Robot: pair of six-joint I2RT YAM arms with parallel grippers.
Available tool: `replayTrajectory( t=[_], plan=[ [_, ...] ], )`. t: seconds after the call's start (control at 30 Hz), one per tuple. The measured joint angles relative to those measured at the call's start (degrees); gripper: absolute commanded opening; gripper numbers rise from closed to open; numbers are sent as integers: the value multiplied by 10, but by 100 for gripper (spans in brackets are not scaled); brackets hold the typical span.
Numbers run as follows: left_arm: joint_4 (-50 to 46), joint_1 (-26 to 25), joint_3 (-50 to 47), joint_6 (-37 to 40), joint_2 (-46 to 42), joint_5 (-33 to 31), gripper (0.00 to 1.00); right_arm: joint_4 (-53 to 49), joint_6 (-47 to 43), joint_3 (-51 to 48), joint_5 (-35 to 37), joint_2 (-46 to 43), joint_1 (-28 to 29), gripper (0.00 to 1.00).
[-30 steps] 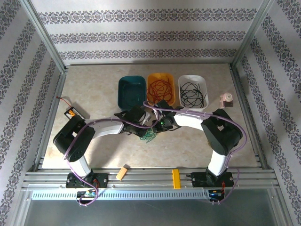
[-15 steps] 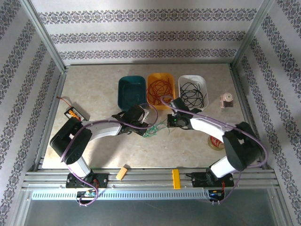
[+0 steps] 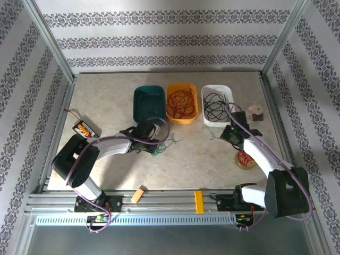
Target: Untangle the cables
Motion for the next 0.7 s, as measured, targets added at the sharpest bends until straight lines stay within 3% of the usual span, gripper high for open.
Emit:
replayTrajectory(
  t=[0.07, 0.2, 0.4, 0.43, 0.47, 0.57, 0.63, 0.7],
  plan=[
    [-6, 2, 1, 0, 0, -5, 0, -3, 6, -20, -3, -19, -30, 0],
    [-8, 2, 3, -1, 0, -3, 0, 0, 4, -29, -31, -57, -24, 0],
    [10, 2, -15, -7, -14, 16, 0, -6, 1, -3, -54, -144, 76, 0],
    [14, 2, -22, -10, -21, 22, 7, -7, 2, 10, -54, -152, 95, 0],
    [20, 2, -33, -12, -30, 29, 21, -7, 2, 27, -54, -158, 115, 0],
    [29, 2, -54, -18, -57, 43, 39, -4, 3, 81, -50, -153, 169, 0],
    [34, 2, -59, -24, -74, 45, 69, 0, 4, 119, -43, -132, 205, 0],
    [42, 2, -60, -31, -101, 38, 88, 7, 4, 166, -38, -86, 239, 0]
  ],
)
